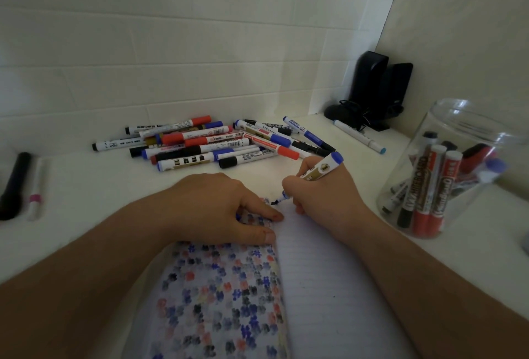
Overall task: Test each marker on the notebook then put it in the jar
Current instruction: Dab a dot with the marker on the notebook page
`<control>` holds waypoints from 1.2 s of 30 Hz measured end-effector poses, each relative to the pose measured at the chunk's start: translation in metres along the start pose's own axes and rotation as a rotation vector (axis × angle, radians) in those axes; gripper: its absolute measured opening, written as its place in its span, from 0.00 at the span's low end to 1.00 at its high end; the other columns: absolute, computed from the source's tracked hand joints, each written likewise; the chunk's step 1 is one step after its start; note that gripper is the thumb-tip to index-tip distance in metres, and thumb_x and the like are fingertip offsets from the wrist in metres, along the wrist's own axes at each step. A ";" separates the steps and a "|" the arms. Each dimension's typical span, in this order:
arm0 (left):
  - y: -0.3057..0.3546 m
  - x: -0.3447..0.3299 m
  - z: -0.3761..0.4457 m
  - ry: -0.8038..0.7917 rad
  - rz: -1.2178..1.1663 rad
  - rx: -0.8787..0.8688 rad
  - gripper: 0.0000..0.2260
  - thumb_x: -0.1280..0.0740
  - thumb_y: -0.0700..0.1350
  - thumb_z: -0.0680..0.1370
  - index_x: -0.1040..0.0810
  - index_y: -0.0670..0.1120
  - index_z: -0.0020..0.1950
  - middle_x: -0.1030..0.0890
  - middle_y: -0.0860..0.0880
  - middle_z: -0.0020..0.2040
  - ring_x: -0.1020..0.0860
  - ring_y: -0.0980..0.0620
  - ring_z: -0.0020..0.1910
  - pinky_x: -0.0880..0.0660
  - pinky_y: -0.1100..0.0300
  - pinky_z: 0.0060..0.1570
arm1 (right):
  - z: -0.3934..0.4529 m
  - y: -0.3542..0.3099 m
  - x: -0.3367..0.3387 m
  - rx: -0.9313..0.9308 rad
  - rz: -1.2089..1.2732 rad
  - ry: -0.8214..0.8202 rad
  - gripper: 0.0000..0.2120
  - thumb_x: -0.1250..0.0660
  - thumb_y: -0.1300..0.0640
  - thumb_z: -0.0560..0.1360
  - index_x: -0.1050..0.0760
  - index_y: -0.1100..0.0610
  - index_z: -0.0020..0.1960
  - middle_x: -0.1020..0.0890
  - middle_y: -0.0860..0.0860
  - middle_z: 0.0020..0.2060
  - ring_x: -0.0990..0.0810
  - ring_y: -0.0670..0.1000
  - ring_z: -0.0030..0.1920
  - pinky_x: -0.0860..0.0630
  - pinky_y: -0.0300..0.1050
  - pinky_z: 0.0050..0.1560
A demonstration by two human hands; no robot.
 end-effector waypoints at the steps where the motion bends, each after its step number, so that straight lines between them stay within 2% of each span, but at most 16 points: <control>1: 0.000 0.000 0.000 -0.002 -0.001 -0.001 0.30 0.51 0.81 0.64 0.34 0.82 0.66 0.21 0.65 0.58 0.24 0.61 0.52 0.22 0.55 0.53 | 0.000 0.000 0.000 -0.003 0.009 0.003 0.10 0.27 0.61 0.70 0.27 0.57 0.35 0.20 0.53 0.27 0.21 0.49 0.27 0.26 0.37 0.28; 12: -0.001 -0.001 0.001 -0.002 0.000 0.002 0.31 0.51 0.81 0.64 0.34 0.81 0.66 0.21 0.65 0.59 0.23 0.61 0.52 0.22 0.55 0.54 | 0.000 0.000 -0.002 0.018 -0.042 -0.026 0.09 0.27 0.60 0.69 0.26 0.58 0.36 0.18 0.59 0.30 0.21 0.50 0.27 0.23 0.42 0.31; 18: 0.000 0.000 0.000 -0.004 -0.014 0.002 0.30 0.51 0.81 0.64 0.34 0.82 0.65 0.23 0.68 0.58 0.23 0.62 0.52 0.22 0.55 0.55 | 0.003 0.004 0.000 -0.003 0.004 0.006 0.09 0.27 0.60 0.70 0.26 0.56 0.36 0.19 0.53 0.27 0.20 0.48 0.27 0.25 0.38 0.29; 24: -0.001 -0.001 0.000 -0.002 -0.001 0.013 0.29 0.51 0.82 0.64 0.35 0.83 0.64 0.21 0.66 0.58 0.23 0.62 0.52 0.21 0.55 0.53 | 0.002 0.003 -0.002 0.010 -0.035 -0.009 0.09 0.27 0.59 0.69 0.26 0.61 0.39 0.19 0.60 0.31 0.22 0.49 0.27 0.24 0.38 0.29; 27: -0.002 0.000 0.000 -0.011 -0.006 0.024 0.29 0.51 0.82 0.63 0.35 0.83 0.64 0.21 0.66 0.58 0.23 0.62 0.52 0.21 0.55 0.54 | 0.003 0.004 -0.003 -0.019 -0.017 -0.046 0.07 0.27 0.60 0.69 0.25 0.59 0.39 0.22 0.57 0.30 0.23 0.50 0.28 0.23 0.41 0.30; 30: -0.004 0.000 0.000 0.000 -0.042 0.039 0.28 0.49 0.82 0.63 0.33 0.83 0.63 0.21 0.67 0.58 0.24 0.63 0.52 0.21 0.56 0.54 | 0.003 0.002 0.000 -0.022 0.050 -0.022 0.08 0.27 0.62 0.71 0.26 0.58 0.38 0.21 0.55 0.29 0.24 0.49 0.27 0.26 0.38 0.28; 33: -0.004 0.002 0.000 0.068 -0.179 0.048 0.25 0.42 0.79 0.65 0.25 0.79 0.59 0.20 0.69 0.55 0.23 0.65 0.51 0.21 0.56 0.55 | 0.003 -0.002 0.005 -0.007 0.242 0.029 0.10 0.28 0.64 0.75 0.27 0.57 0.39 0.24 0.53 0.27 0.28 0.48 0.24 0.30 0.38 0.24; 36: -0.012 0.011 -0.001 0.336 -0.400 0.086 0.18 0.37 0.73 0.70 0.15 0.67 0.50 0.16 0.62 0.47 0.20 0.61 0.47 0.20 0.53 0.52 | 0.002 -0.003 0.010 0.026 0.493 0.001 0.13 0.26 0.60 0.77 0.28 0.55 0.39 0.26 0.54 0.27 0.35 0.49 0.25 0.36 0.39 0.23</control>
Point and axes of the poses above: each hand's wrist, its own z-axis towards the middle knuckle, its own x-axis out of the back of the hand, y = z × x, the point moved 5 cm from there along z, towards the middle knuckle
